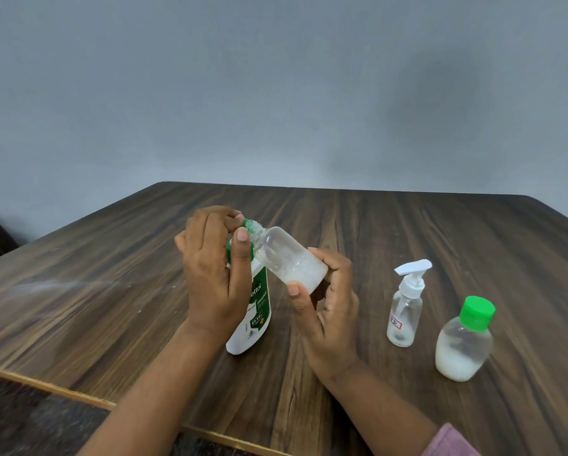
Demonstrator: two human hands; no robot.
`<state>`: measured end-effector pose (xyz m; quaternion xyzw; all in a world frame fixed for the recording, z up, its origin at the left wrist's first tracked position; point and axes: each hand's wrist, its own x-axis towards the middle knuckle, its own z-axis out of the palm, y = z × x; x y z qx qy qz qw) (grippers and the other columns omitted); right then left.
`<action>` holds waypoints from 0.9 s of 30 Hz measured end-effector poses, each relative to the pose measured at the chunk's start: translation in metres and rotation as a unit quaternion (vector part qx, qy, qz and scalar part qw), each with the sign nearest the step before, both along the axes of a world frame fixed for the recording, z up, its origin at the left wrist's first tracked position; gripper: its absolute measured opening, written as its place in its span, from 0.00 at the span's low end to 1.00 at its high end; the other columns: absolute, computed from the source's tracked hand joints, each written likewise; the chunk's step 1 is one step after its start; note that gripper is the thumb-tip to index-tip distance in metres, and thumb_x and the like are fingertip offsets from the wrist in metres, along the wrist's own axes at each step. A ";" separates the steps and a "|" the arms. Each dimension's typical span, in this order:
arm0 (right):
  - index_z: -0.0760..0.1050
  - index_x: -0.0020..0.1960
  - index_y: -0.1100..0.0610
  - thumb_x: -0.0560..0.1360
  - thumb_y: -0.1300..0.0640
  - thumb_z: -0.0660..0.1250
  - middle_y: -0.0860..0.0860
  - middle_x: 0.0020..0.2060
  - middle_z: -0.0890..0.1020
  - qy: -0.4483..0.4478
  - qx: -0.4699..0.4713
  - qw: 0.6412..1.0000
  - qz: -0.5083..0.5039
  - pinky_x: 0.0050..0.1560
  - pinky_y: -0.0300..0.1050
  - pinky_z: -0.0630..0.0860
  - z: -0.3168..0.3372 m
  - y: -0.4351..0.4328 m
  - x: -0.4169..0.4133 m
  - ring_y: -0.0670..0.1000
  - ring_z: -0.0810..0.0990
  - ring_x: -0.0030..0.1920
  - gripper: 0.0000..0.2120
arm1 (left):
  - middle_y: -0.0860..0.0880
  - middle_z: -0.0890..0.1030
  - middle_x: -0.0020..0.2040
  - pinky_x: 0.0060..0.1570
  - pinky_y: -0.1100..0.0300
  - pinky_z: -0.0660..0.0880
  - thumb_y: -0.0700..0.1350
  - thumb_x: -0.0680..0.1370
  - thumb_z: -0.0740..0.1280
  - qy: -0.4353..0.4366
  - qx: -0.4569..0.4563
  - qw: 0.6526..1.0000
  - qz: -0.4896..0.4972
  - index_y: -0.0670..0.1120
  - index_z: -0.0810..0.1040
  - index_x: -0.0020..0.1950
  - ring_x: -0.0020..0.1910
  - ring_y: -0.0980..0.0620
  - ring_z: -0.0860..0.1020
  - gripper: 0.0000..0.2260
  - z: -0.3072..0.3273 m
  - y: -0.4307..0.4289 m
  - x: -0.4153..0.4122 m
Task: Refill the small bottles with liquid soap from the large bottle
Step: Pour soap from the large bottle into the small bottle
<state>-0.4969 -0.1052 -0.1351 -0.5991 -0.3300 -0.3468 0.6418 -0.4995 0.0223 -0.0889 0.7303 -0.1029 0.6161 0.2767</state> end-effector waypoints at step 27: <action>0.66 0.60 0.53 0.77 0.44 0.61 0.38 0.45 0.74 -0.003 0.013 1.000 -0.009 0.37 0.27 0.71 0.001 -0.004 0.000 0.39 0.77 0.42 0.16 | 0.49 0.73 0.38 0.39 0.48 0.65 0.44 0.79 0.55 0.033 -0.019 0.999 -0.016 0.41 0.71 0.37 0.37 0.50 0.71 0.13 0.006 -0.003 -0.004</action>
